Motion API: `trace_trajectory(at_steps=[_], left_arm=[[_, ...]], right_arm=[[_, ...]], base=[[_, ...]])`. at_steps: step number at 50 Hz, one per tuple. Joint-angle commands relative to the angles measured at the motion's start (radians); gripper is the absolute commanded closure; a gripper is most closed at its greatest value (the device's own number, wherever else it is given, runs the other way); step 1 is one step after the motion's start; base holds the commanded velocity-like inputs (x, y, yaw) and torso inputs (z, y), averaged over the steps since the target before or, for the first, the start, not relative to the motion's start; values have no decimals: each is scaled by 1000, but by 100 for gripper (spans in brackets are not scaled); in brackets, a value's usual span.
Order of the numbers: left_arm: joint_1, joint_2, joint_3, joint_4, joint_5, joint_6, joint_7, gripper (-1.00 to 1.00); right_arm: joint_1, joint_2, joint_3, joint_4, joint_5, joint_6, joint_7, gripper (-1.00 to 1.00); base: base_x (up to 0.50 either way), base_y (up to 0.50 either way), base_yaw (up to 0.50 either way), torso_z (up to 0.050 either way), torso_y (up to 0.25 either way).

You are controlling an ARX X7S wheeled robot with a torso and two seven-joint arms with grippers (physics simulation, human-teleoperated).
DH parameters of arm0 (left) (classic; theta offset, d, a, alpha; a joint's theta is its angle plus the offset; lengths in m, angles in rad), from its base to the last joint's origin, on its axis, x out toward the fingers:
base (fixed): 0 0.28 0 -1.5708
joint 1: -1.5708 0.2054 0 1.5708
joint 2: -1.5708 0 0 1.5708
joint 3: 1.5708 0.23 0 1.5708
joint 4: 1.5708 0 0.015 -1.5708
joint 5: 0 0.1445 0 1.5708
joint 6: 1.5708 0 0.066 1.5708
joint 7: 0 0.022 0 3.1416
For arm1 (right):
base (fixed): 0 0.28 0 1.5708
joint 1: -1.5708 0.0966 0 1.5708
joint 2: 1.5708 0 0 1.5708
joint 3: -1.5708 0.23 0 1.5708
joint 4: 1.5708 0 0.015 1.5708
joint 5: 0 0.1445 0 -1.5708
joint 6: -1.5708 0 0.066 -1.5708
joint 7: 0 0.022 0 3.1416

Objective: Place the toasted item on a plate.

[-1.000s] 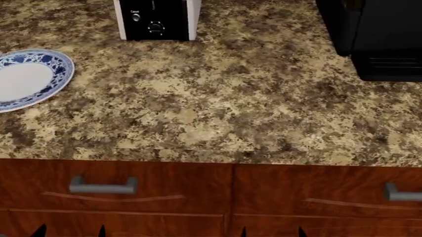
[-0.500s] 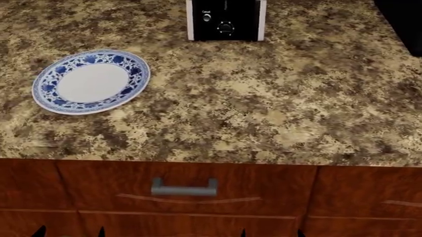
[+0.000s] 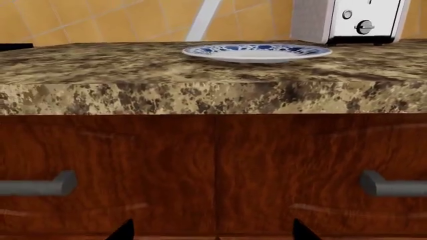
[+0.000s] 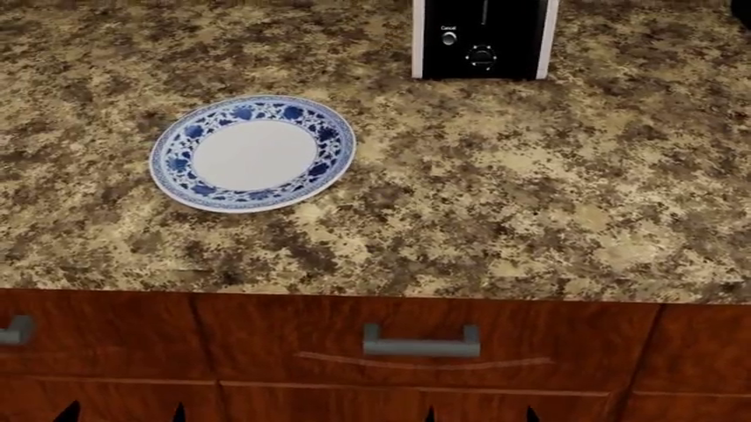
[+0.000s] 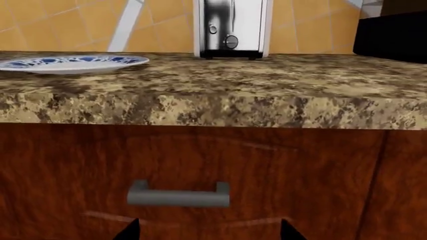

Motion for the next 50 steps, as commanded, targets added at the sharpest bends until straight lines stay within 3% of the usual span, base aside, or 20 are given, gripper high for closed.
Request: trace_trajectory(at_steps=[1, 3, 4, 5, 12, 19, 38, 50], left_arm=[[-2, -15, 17, 16, 3, -19, -12, -100], [-3, -20, 19, 20, 11, -27, -20, -100], [-21, -42, 22, 170, 36, -177, -49, -100], [-22, -45, 21, 252, 38, -234, -54, -100], [-64, -70, 16, 321, 32, -295, -50, -100], [-119, -87, 13, 360, 19, -342, -38, -100], [-352, -135, -68, 589, -80, -722, -35, -100], [-523, -176, -57, 592, -90, -855, -22, -100]], right_arm=[[11, 9, -19, -9, -5, 4, 14, -100], [13, 9, -21, -16, -4, 8, 18, -100], [14, 24, -24, -166, -29, 158, 55, -100], [15, 27, -26, -286, -27, 230, 59, -100], [81, 53, -34, -427, -22, 432, 63, -100], [148, 61, -27, -446, -24, 488, 71, -100], [441, 110, 21, -687, 34, 897, 58, -100], [678, 111, 73, -683, 82, 1091, 43, -100]], base=[[0, 0, 0, 50, 0], [0, 0, 0, 50, 0], [0, 0, 0, 50, 0], [0, 0, 0, 50, 0], [0, 0, 0, 50, 0], [0, 0, 0, 50, 0], [0, 0, 0, 50, 0], [0, 0, 0, 50, 0]])
